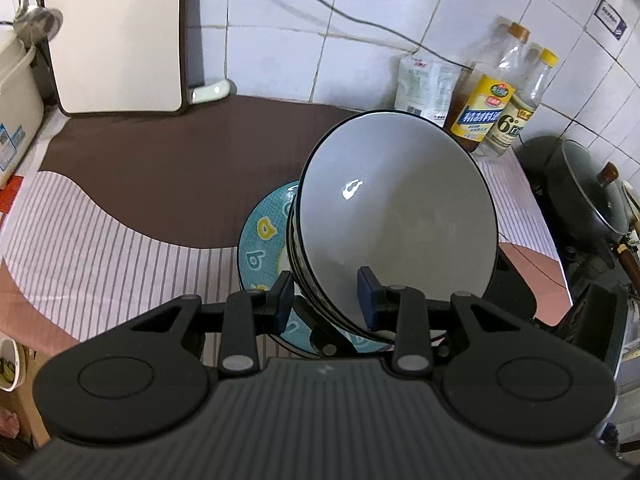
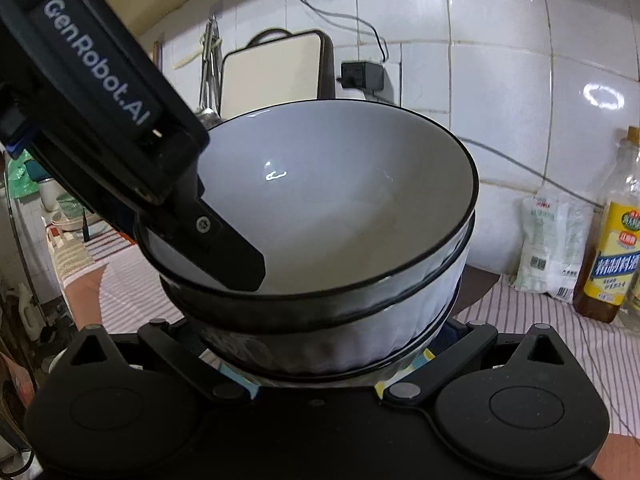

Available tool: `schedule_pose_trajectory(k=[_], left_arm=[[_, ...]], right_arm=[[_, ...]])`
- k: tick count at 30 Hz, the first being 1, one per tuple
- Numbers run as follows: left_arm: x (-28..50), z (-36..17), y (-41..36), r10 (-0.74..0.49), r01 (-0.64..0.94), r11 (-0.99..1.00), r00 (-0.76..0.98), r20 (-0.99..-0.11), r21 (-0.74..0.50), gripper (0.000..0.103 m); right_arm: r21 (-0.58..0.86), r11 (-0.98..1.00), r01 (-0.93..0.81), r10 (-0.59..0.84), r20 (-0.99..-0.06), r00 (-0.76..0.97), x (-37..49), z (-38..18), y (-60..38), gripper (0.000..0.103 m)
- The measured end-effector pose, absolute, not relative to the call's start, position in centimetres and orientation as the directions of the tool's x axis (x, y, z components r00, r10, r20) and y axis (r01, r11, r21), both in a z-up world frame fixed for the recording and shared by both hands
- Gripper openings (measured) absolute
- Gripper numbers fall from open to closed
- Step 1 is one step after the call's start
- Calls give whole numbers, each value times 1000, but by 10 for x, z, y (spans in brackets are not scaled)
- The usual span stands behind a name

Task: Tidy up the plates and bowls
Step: 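Lower the bowl stack onto the blue egg plate with both grippers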

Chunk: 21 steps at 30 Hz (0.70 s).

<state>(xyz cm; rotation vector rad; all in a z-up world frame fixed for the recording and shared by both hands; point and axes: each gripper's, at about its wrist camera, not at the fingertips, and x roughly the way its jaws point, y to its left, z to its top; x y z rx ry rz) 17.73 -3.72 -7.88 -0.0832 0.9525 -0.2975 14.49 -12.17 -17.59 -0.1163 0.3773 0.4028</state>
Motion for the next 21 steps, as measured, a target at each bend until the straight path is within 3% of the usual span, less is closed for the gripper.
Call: schedule_pose_trajectory(k=[21], left_arm=[[235, -134, -55, -288, 237, 951, 454, -843, -197, 33]], right_arm=[[22, 957, -288, 256, -525, 812, 188, -223, -127, 103]])
